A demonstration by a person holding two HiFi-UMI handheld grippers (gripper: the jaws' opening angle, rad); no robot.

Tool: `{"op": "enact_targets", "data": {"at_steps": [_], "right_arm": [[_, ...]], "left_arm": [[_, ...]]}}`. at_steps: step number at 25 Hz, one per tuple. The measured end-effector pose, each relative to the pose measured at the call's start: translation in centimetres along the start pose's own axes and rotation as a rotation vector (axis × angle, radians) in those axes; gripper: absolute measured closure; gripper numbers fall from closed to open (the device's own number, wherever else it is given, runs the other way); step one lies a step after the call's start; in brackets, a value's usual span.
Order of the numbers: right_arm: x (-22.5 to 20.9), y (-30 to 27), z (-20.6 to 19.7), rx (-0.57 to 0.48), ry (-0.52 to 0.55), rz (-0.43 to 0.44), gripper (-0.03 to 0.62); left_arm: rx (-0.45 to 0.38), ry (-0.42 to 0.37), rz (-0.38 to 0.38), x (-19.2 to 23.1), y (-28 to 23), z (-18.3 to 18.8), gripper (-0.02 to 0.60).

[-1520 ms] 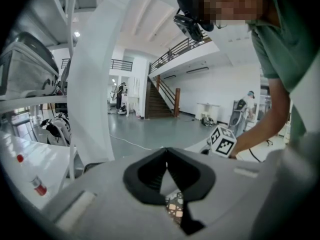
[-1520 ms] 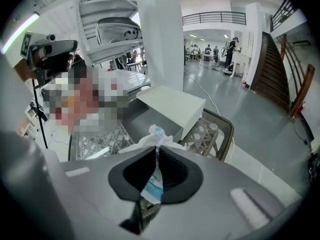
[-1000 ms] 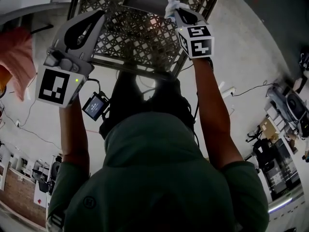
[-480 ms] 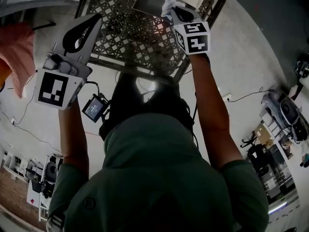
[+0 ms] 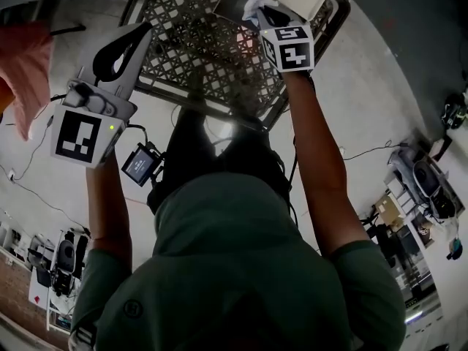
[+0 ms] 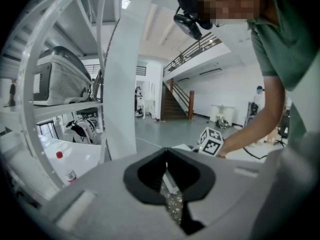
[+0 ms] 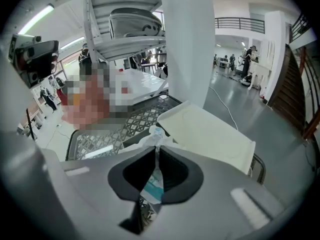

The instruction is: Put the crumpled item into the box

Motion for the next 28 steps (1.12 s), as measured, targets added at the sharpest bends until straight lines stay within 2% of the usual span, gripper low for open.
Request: {"op": "enact_targets", "data": {"at_steps": [5, 9, 16, 21, 28], "right_arm": [[0.7, -3.6, -0.1, 0.03, 0.012, 0.012, 0.562], [0.7, -4.2, -1.0, 0.053, 0.019, 0.018, 0.559], [1.0, -4.0, 0.4, 0.088, 0.031, 0.028, 0.549], [1.1, -5.2, 0.2, 0.118, 0.04, 0.038, 0.537], [1.3, -5.2, 0.8, 0.142, 0.055, 0.042, 0.5]], "left_arm": [[0.003, 0.015, 0.013, 1.6, 0.3, -1.9, 0.577], [0.002, 0.022, 0.027, 0.7, 0.6, -2.3, 0.577], [0.004, 0.007, 0.037, 1.0, 2.2, -0.4, 0.577], [-0.003, -0.004, 0.042, 1.4, 2.0, -0.3, 0.577], [-0.033, -0.014, 0.049, 1.6, 2.3, 1.0, 0.577]]}}
Point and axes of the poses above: the fingertips, and each gripper's own axes: y backward along the fingers, x to its left, z out of its top, the point moved 8 cm from there along y, backward along the fingers, and after that the axes turned 7 degrees about -z, right-handed, at the moved point
